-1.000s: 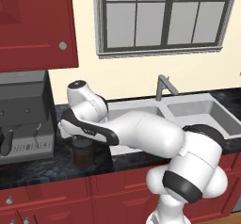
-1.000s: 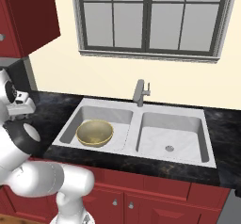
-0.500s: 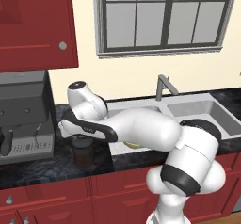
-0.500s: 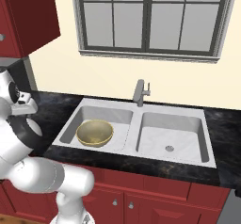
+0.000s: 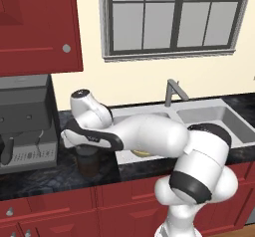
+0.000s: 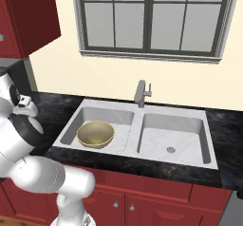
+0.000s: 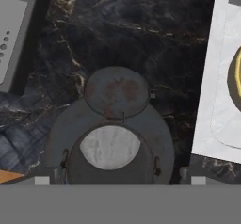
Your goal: Place the bowl in the left basin and the jug in the right basin of the sink.
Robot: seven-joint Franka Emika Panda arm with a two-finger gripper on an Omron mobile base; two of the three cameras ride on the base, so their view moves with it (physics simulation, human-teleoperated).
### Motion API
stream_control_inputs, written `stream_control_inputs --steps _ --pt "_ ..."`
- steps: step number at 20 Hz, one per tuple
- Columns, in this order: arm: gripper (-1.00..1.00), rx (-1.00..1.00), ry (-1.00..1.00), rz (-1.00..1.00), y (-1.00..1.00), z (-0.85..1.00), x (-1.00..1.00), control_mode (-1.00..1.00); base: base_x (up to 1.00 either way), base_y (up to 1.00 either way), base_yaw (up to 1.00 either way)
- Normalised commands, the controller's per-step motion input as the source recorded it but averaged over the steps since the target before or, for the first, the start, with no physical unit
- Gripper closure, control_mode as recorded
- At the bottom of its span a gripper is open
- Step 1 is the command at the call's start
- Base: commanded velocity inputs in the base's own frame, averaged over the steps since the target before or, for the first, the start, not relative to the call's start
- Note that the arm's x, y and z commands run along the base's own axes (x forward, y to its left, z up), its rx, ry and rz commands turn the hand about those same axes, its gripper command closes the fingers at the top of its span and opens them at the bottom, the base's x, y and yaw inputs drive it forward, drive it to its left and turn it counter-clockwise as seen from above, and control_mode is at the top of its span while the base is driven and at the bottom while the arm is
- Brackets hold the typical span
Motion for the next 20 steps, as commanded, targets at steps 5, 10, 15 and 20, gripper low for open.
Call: stream_control_inputs --steps 5,10,15,20 --pt "1.00 0.00 0.00 -0.03 0.00 -0.21 0.00 -1.00 0.00 0.00 0.00" --pt "1.00 0.00 0.00 -0.01 0.00 -0.12 0.00 -1.00 0.00 0.00 0.00" --pt "1.00 0.00 0.00 0.00 0.00 0.00 0.00 -1.00 0.00 0.00 0.00" --pt "1.00 0.00 0.00 0.00 -0.16 0.17 -0.13 -1.00 0.00 0.00 0.00"
